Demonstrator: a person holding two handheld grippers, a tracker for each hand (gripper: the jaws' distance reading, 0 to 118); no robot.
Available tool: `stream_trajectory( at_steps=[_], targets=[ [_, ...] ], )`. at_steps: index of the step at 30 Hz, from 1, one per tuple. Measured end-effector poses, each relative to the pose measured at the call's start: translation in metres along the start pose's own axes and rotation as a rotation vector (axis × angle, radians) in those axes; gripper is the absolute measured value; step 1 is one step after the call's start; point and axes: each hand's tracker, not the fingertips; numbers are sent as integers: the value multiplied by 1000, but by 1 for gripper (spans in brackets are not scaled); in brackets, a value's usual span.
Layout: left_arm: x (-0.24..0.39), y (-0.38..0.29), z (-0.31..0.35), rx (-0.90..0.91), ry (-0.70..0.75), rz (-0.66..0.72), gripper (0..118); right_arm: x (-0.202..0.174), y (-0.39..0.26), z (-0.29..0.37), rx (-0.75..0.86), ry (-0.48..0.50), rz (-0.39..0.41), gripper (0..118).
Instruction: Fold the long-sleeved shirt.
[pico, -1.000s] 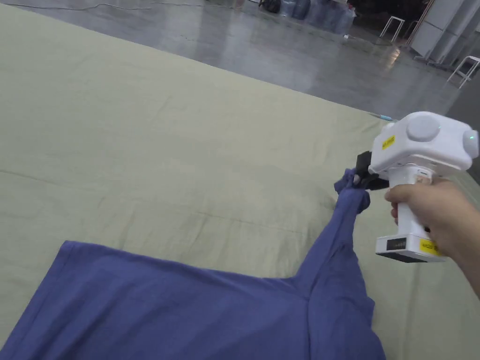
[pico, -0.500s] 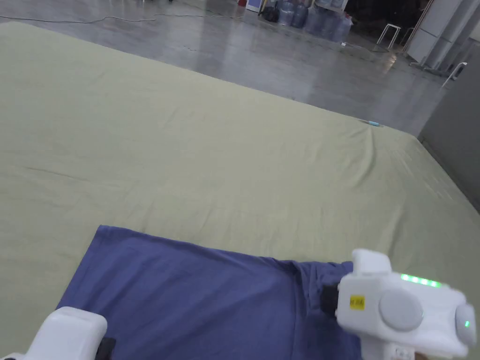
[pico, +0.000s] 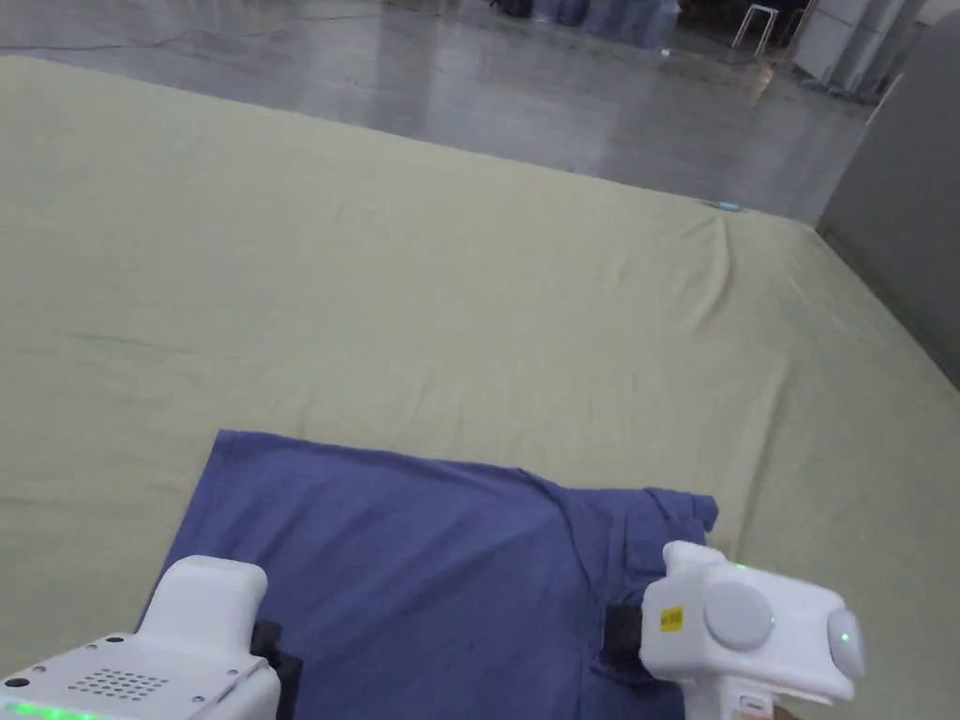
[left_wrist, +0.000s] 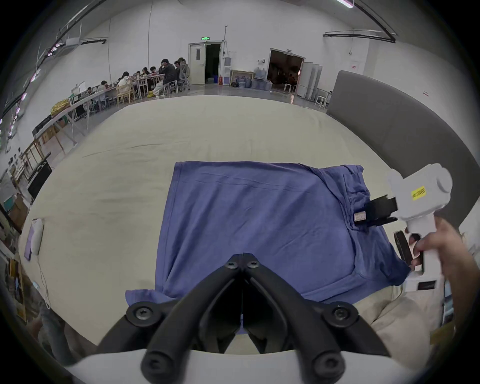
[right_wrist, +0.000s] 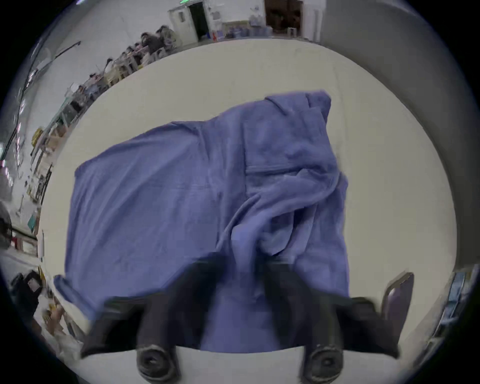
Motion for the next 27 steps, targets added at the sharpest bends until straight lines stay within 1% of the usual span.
stream_trajectory(
  at_steps=[1, 2, 3, 4, 5, 7, 8, 9, 10, 11, 12, 14, 16, 19, 20, 21, 22, 23, 24, 25, 26, 27],
  targets=[
    [0, 0, 2, 2, -2, -1, 0, 0, 0, 19, 37, 23, -21, 71],
    [0, 0, 4, 0, -5, -2, 0, 0, -5, 43, 147, 39, -28, 87],
    [0, 1, 6, -1, -10, -4, 0, -3, -10, 67, 241, 26, 4, 88],
    [1, 1, 9, 1, -13, -6, 0, -6, -14, 82, 279, 13, 39, 88],
    [0, 1, 10, 1, -15, -9, 0, -7, -22, 94, 291, 20, 50, 88],
    [-3, 3, 14, 0, -18, -4, 0, -8, -45, 109, 276, 55, 29, 87],
    [-4, 3, 16, 1, -23, 2, 0, -7, -57, 110, 263, 89, 8, 79],
    [-5, 3, 17, 0, -22, 12, 0, -6, -70, 108, 246, 113, -19, 56],
    [-6, 3, 18, -4, -16, 19, 0, -6, -81, 105, 233, 122, -37, 8],
    [-6, 3, 18, -7, -13, 25, 0, -8, -91, 99, 197, 118, -43, 0],
    [-7, 3, 18, -16, -13, 34, 0, -10, -103, 92, 146, 98, -46, 0],
    [-10, 6, 18, -30, -13, 48, 0, -10, -114, 84, 117, 145, -3, 0],
    [-14, 12, 15, -40, -27, 72, 0, -11, -119, 80, 118, 140, 12, 0],
    [-27, 38, -3, -46, -47, 94, 0, -8, -104, 81, 136, 123, 38, 0],
    [-33, 55, -12, -63, -71, 64, 3, -7, -100, 81, 147, 124, 27, 0],
    [-40, 73, -24, -49, -44, 31, 30, -7, -96, 82, 159, 134, 18, 0],
    [-48, 90, -36, -15, -6, 34, 75, -3, -89, 86, 167, 154, 18, 0],
    [-60, 109, -53, 14, 17, 27, 75, -2, -86, 86, 169, 164, 16, 0],
    [-72, 128, -78, -11, 10, 42, 92, -2, -84, 84, 171, 165, 10, 0],
    [-84, 142, -101, -65, 24, 91, 116, -1, -83, 82, 169, 164, 6, 0],
    [-95, 147, -120, -35, 31, 119, 115, 3, -80, 84, 164, 166, -3, 0],
    [-99, 156, -141, -80, 44, 103, 115, 6, -79, 81, 159, 171, -17, 0]
  ],
)
